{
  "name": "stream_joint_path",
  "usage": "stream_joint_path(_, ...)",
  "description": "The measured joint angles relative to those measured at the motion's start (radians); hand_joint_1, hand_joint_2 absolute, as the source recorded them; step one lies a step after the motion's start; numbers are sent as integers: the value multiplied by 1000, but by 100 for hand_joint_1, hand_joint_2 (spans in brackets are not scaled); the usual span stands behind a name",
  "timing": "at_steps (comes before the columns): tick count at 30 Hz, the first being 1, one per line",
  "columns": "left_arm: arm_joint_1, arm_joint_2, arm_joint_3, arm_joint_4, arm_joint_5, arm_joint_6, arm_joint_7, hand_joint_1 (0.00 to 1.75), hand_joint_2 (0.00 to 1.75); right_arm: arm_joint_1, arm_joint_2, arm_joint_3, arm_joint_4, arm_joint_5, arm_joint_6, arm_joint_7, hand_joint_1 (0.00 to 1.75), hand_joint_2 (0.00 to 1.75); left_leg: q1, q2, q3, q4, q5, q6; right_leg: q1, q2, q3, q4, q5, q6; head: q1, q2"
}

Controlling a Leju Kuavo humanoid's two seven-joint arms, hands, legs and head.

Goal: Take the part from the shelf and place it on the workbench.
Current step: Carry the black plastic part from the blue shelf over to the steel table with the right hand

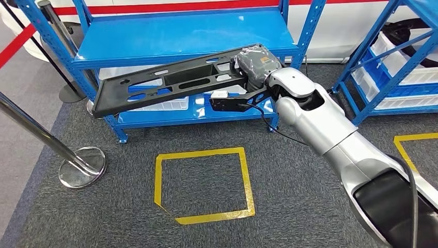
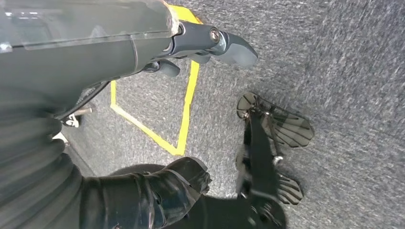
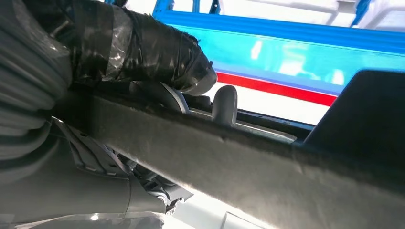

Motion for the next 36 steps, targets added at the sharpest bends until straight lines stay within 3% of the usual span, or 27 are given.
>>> stream_joint_path(2, 1, 0, 0, 0, -1, 0, 1, 0, 175, 2, -4, 0, 0, 0, 0, 0, 175, 175, -3, -3, -2, -10, 5, 15, 1, -1, -4, -3, 14, 12, 1, 0)
stream_joint_path(4, 0, 0, 0, 0, -4, 0, 2, 0, 175, 3, -13, 0, 0, -2, 2, 1, 175, 175, -3, 0, -14, -13, 21, 36, -2, 1, -15, 14, -12, 22, 1, 0)
stream_joint_path(5, -1, 0, 0, 0, -6, -1, 2, 0, 175, 4, -17, 1, 0, -2, 2, 1, 175, 175, -2, 3, -23, -14, 30, 47, -3, 3, -28, 49, -48, 25, 1, 0)
stream_joint_path(7, -2, 0, 0, 0, -10, -3, 2, 0, 175, 4, -27, 1, 0, -3, 5, 2, 175, 175, -6, 5, -43, -14, 47, 62, -3, 5, -61, 177, -148, 28, 1, 0)
stream_joint_path(8, -2, 0, 0, 0, -11, -4, 2, 0, 175, 5, -31, 1, 0, -3, 7, 2, 175, 175, -9, 5, -55, -13, 56, 65, -3, 6, -74, 242, -183, 28, 1, 0)
stream_joint_path(9, -2, 1, 0, 0, -13, -5, 2, 0, 175, 5, -36, 2, 0, -4, 10, 2, 175, 175, -12, 5, -67, -12, 66, 67, -1, 7, -75, 285, -197, 27, 1, 0)
stream_joint_path(10, -2, 1, 0, 0, -15, -7, 2, 0, 175, 6, -40, 2, 0, -4, 12, 2, 175, 175, -16, 4, -78, -12, 75, 67, 0, 8, -60, 293, -189, 23, 1, 0)
stream_joint_path(11, -1, 2, 0, 0, -17, -8, 2, 0, 175, 6, -43, 2, -1, -4, 14, 3, 175, 175, -19, 3, -90, -11, 84, 67, 2, 9, -28, 265, -167, 17, 1, 0)
stream_joint_path(12, -2, 2, 0, 0, -18, -9, 2, 0, 175, 5, -45, 2, -2, -4, 17, 3, 175, 175, -21, 3, -100, -10, 93, 67, 7, 10, 20, 208, -144, 8, 1, 0)
stream_joint_path(14, -2, 0, 0, 0, -19, -10, 3, 0, 175, 1, -49, 2, -10, -4, 20, 4, 175, 175, -26, 3, -115, -11, 111, 62, 16, 10, 117, 69, -133, -11, 0, 0)
stream_joint_path(16, -2, 0, 0, 0, -21, -11, 6, 0, 175, -3, -53, 3, -16, -5, 22, 5, 175, 175, -24, 5, -121, -17, 131, 53, 25, 10, 153, 0, -139, -18, 0, 0)
stream_joint_path(18, -1, 2, 0, 0, -23, -10, 10, 0, 175, -5, -55, 4, -17, -6, 24, 5, 175, 175, -23, 4, -124, -24, 143, 42, 24, 7, 142, -13, -117, -22, 1, 0)
stream_joint_path(19, -1, 4, 0, 0, -25, -10, 12, 0, 175, -6, -56, 6, -17, -6, 25, 6, 175, 175, -24, 2, -131, -14, 127, 37, 20, 4, 135, -20, -104, -27, 0, 0)
stream_joint_path(21, -2, 6, 0, 0, -27, -9, 14, 0, 175, -8, -56, 11, -18, -6, 28, 6, 175, 175, -22, -1, -156, 60, 36, 28, 12, -1, 112, -29, -73, -39, 0, 0)
stream_joint_path(23, -2, 7, 0, 0, -27, -9, 14, 0, 175, -8, -56, 15, -19, -7, 30, 7, 175, 175, -17, -1, -181, 193, -58, 18, 11, 0, 77, -28, -45, -42, 0, 0)
stream_joint_path(24, -2, 8, 0, 0, -27, -9, 14, 0, 175, -8, -56, 16, -20, -7, 31, 7, 175, 175, -15, -1, -184, 247, -71, 13, 10, 0, 58, -26, -31, -41, 0, 0)
stream_joint_path(25, -2, 9, 0, 0, -27, -9, 14, 0, 175, -8, -56, 18, -20, -7, 32, 8, 175, 175, -13, -1, -175, 276, -60, 9, 9, 0, 39, -24, -17, -39, 0, 0)
stream_joint_path(26, -3, 10, 0, 0, -27, -9, 14, 0, 175, -8, -56, 19, -20, -7, 33, 8, 175, 175, -10, 0, -149, 271, -34, 5, 8, -1, 20, -20, -5, -35, 0, 0)
stream_joint_path(27, -4, 11, 0, 0, -27, -9, 14, 0, 175, -8, -56, 20, -20, -7, 33, 8, 175, 175, -7, 0, -107, 233, -10, 3, 6, -1, 1, -15, 7, -31, -1, 0)
stream_joint_path(28, -5, 12, 0, 0, -27, -9, 14, 0, 175, -9, -56, 20, -21, -7, 33, 8, 175, 175, -6, 0, -48, 168, -5, 3, 6, -1, -15, -9, 18, -25, -1, 0)
stream_joint_path(30, -7, 13, 0, 0, -27, -9, 14, 0, 175, -14, -58, 20, -22, -7, 33, 9, 175, 175, -8, -2, 48, 31, -37, 9, 8, -3, -37, -1, 39, -14, 0, 0)
stream_joint_path(31, -8, 13, 0, 0, -28, -9, 14, 0, 175, -17, -59, 20, -23, -7, 33, 10, 175, 175, -11, -4, 69, -8, -52, 15, 8, -4, -42, -3, 52, -8, 0, 0)
stream_joint_path(33, -7, 14, 0, 0, -28, -9, 14, 0, 175, -18, -61, 24, -20, -7, 33, 10, 175, 175, -12, -2, 57, -24, -40, 31, 6, -4, -48, -12, 73, 3, 1, 0)
stream_joint_path(34, -7, 13, 0, 0, -28, -9, 14, 0, 175, -17, -62, 26, -18, -7, 33, 10, 175, 175, -11, 1, 48, -26, -27, 40, 5, -2, -54, -7, 59, 9, 1, 0)
stream_joint_path(35, -7, 13, 0, 0, -28, -9, 14, 0, 175, -16, -64, 29, -15, -7, 33, 10, 175, 175, -9, 4, 36, -28, -11, 50, 3, 1, -64, 16, 23, 14, 1, 0)
stream_joint_path(36, -7, 13, 0, 0, -28, -9, 14, 0, 175, -16, -65, 31, -13, -7, 33, 9, 175, 175, -8, 8, 21, -29, 4, 58, 0, 5, -77, 59, -32, 19, 1, 0)
